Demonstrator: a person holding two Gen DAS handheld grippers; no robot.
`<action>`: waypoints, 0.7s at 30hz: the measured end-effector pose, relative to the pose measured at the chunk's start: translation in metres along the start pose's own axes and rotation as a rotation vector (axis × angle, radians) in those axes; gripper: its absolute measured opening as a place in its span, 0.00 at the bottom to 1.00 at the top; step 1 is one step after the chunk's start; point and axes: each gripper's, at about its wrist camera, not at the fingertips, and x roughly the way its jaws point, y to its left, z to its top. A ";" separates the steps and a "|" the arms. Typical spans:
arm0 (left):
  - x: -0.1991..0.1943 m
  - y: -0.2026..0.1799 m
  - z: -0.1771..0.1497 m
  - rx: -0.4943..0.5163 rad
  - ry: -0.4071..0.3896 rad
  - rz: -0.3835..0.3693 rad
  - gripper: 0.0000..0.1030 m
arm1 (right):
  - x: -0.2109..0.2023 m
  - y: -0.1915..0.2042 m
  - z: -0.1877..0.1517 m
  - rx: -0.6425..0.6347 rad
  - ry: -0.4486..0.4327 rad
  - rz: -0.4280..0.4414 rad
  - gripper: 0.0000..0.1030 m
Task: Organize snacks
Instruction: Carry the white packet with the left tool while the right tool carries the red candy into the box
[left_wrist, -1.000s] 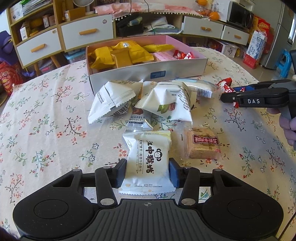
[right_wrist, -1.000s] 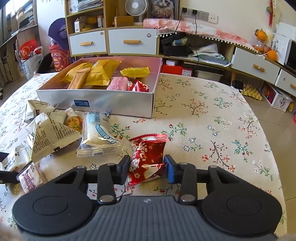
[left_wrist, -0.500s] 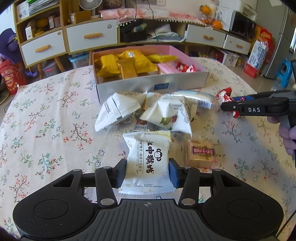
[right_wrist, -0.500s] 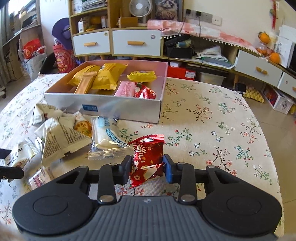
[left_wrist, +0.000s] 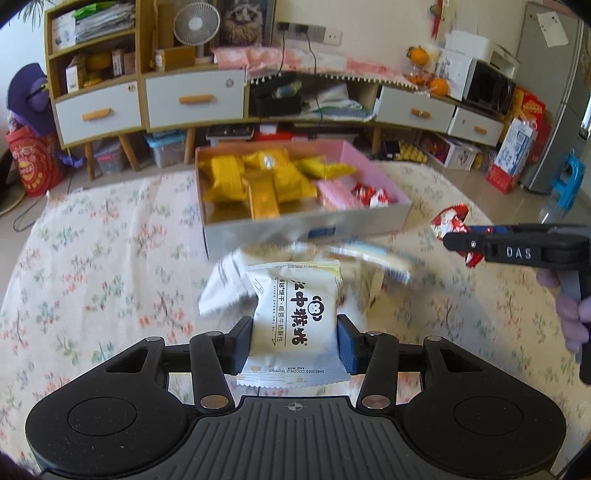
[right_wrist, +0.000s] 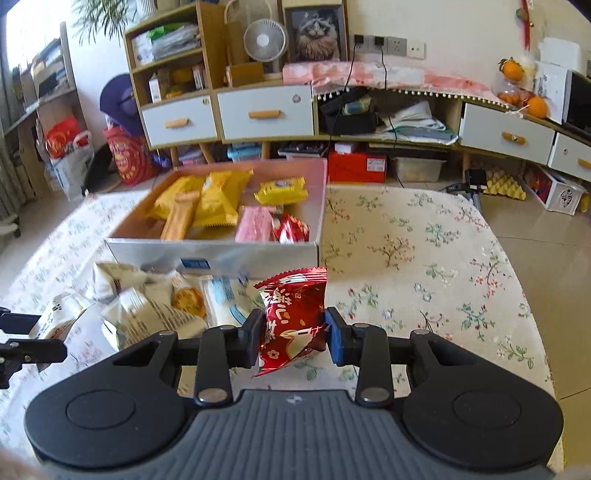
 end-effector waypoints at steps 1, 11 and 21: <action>0.002 0.000 0.006 -0.001 -0.003 0.000 0.43 | -0.001 0.001 0.002 0.002 -0.008 0.006 0.31; 0.039 -0.004 0.080 0.020 -0.052 0.024 0.43 | 0.020 0.014 0.039 0.052 -0.060 0.039 0.31; 0.083 -0.005 0.108 0.015 -0.065 0.010 0.43 | 0.053 0.026 0.059 0.043 -0.088 0.074 0.31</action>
